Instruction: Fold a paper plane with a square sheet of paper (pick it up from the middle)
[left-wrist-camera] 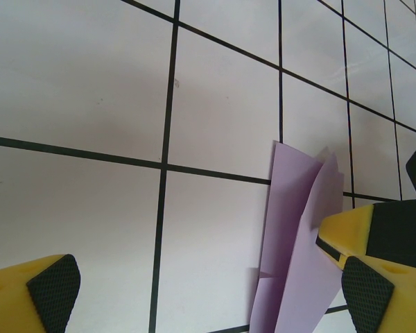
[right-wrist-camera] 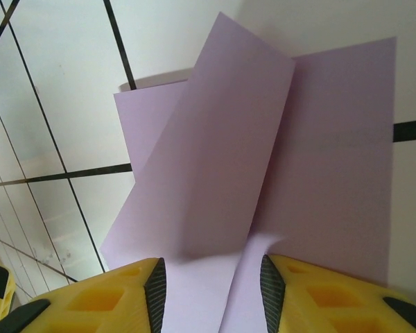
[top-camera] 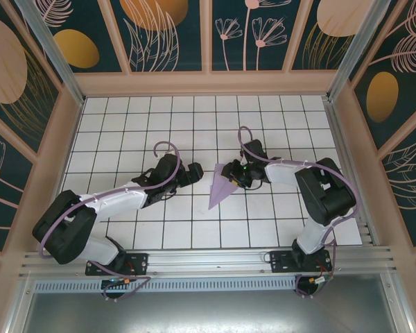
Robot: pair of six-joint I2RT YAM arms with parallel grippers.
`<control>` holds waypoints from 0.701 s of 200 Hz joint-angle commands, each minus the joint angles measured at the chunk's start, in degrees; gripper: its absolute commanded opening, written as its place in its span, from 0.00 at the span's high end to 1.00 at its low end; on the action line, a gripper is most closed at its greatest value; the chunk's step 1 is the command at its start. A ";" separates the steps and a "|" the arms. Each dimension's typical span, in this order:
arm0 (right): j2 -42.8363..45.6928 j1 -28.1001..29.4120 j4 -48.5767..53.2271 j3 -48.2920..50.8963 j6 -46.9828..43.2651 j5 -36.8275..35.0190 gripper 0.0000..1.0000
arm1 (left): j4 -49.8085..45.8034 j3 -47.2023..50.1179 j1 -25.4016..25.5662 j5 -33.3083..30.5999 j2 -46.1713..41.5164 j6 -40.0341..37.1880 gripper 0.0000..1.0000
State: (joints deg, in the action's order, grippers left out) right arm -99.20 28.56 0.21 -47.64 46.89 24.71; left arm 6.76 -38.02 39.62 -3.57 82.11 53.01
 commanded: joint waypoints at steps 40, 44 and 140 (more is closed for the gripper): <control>-0.34 0.27 -3.72 -0.31 0.54 4.62 0.64 | -1.06 0.23 -0.54 -0.62 -0.52 0.35 0.01; -0.33 0.28 -4.08 -0.22 0.56 4.92 0.64 | -1.05 0.23 -0.50 -0.64 -0.40 0.34 0.02; 0.55 -0.78 -0.47 0.87 1.57 -0.35 0.65 | -0.97 0.27 -0.54 -0.37 0.12 0.45 0.01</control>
State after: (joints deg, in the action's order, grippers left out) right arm -99.88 28.51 -2.44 -47.62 47.33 27.92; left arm 6.74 -38.02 39.62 -3.55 82.11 53.01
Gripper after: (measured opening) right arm 0.347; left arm 0.985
